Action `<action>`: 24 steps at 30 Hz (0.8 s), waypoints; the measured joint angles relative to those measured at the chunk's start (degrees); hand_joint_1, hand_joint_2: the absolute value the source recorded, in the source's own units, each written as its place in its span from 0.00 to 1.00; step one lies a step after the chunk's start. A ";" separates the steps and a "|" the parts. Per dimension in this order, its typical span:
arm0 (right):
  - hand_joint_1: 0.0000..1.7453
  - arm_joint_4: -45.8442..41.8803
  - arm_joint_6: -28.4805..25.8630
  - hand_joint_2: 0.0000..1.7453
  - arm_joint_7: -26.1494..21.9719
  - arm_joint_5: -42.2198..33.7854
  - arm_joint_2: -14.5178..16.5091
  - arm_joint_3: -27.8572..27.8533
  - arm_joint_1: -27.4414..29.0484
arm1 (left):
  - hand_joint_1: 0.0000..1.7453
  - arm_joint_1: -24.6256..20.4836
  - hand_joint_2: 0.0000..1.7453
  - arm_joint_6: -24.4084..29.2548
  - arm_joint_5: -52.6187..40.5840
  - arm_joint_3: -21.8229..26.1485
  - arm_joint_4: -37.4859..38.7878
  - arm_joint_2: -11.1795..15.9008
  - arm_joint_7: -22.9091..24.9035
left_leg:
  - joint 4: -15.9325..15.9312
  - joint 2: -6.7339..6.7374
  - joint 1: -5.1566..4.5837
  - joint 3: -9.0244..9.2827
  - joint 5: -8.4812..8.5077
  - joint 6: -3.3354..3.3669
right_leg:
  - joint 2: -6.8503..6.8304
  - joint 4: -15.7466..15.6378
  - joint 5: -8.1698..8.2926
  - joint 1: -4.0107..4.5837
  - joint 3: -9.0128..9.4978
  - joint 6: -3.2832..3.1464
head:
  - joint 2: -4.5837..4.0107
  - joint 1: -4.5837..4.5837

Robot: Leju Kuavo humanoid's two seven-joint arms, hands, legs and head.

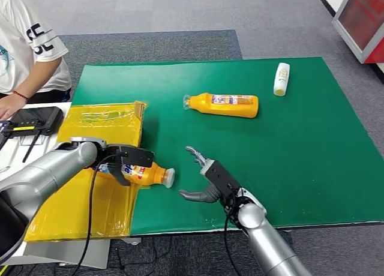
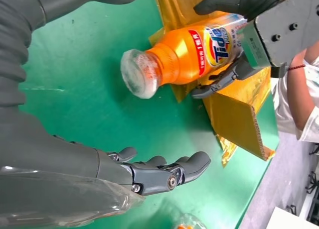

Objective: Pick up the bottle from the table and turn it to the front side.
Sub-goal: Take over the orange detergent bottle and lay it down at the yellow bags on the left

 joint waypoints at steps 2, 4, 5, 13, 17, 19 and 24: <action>0.00 -0.14 -0.09 1.00 0.03 -0.02 -0.18 -0.01 0.34 | 0.00 0.12 1.00 0.43 -0.07 0.00 0.13 -0.16 -0.03 | 0.00 0.00 0.00 0.00 -0.01 0.01 | 0.00 0.00 0.00 0.00 0.00 0.00 | 0.01 0.00; 0.00 -0.30 -0.23 1.00 0.07 -0.04 -0.34 -0.01 0.60 | 0.00 0.26 1.00 0.94 -0.09 0.00 0.17 -0.23 -0.22 | 0.00 0.00 0.00 -0.01 -0.02 0.02 | 0.00 -0.01 0.00 0.00 0.00 0.00 | 0.00 -0.01; 0.00 -0.36 -0.33 1.00 0.08 -0.04 -0.43 -0.01 0.69 | 0.00 0.36 1.00 1.24 -0.06 0.01 0.18 -0.26 -0.45 | 0.00 0.00 0.00 -0.01 -0.02 0.02 | 0.00 0.00 0.00 0.00 0.00 0.00 | 0.01 -0.01; 0.00 -0.72 -0.73 1.00 0.26 -0.49 -1.17 -0.01 1.53 | 0.00 2.88 1.00 3.10 5.43 3.08 -2.20 1.90 -12.23 | -0.01 0.02 0.00 -0.02 -0.01 0.01 | 0.02 0.01 0.00 0.00 0.01 0.00 | 0.01 0.00; 0.00 -1.11 -0.44 1.00 -0.04 -2.18 -1.78 0.15 1.50 | 0.00 8.84 1.00 -0.31 13.23 10.65 -12.12 8.52 -26.66 | -0.03 0.16 0.00 0.04 -0.07 -0.06 | 0.23 0.03 -0.02 0.00 -0.05 -0.02 | 0.01 -0.01; 0.00 -1.46 -0.34 1.00 -0.06 -2.73 -2.20 0.30 1.53 | 0.00 13.14 1.00 -1.67 15.88 15.45 -18.37 11.95 -29.95 | -0.03 0.22 0.01 0.05 -0.10 -0.09 | 0.28 0.03 -0.07 0.01 -0.10 -0.06 | 0.01 -0.03; 0.00 -2.34 -0.29 1.00 -0.08 -3.16 -3.03 0.73 1.71 | 0.00 24.63 1.00 -5.50 18.54 28.56 -34.95 16.83 -31.36 | -0.03 0.16 0.01 0.02 -0.15 -0.05 | 0.19 0.02 -0.21 0.01 -0.05 -0.06 | 0.00 0.00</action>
